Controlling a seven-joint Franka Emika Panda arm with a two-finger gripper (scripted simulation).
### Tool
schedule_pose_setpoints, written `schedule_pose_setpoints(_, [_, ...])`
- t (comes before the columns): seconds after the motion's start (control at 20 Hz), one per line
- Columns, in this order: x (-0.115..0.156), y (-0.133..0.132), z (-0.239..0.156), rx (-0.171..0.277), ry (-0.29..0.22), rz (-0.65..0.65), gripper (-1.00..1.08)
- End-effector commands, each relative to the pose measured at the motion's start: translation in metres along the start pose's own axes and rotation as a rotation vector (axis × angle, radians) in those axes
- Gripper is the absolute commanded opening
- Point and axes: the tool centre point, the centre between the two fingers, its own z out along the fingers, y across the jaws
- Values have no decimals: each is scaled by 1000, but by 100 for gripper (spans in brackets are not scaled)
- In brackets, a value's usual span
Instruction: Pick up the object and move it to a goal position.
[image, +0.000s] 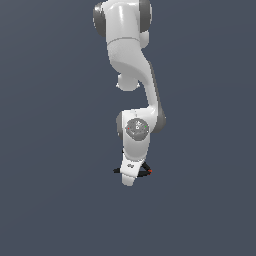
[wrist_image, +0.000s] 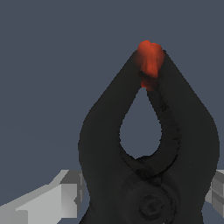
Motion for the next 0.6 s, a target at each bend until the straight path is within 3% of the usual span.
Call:
schedule_pose_setpoints(0.0, [4, -5, -8, -3, 1, -1, -100])
schedule_pose_setpoints(0.55, [37, -58, -67, -4, -1, -1, -100])
